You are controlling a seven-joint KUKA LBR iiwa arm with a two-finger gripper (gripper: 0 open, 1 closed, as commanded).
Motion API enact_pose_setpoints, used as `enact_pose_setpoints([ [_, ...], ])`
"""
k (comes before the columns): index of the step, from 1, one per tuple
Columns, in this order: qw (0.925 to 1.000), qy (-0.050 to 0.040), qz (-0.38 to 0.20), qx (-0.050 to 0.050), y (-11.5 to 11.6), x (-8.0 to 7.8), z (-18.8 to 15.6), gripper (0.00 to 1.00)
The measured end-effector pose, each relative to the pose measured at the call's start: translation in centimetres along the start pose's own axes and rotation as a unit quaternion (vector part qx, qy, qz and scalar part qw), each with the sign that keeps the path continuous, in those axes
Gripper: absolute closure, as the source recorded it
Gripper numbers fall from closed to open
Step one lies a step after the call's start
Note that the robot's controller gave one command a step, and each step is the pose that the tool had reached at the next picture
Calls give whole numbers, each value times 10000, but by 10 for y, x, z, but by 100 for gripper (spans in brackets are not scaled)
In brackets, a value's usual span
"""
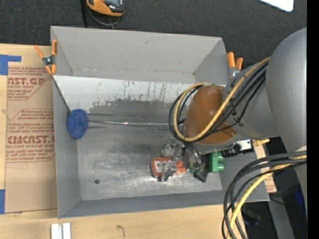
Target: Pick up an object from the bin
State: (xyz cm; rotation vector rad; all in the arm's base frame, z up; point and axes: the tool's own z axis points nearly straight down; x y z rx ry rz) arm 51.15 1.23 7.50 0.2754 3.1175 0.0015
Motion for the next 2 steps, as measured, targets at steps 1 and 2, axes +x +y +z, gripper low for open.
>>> enact_pose_setpoints([
  [1, 9993, 4, -369, -10, -5, 0, 1, 100],
  [2, 9997, 17, -244, -9, 40, 8, -179, 100],
])
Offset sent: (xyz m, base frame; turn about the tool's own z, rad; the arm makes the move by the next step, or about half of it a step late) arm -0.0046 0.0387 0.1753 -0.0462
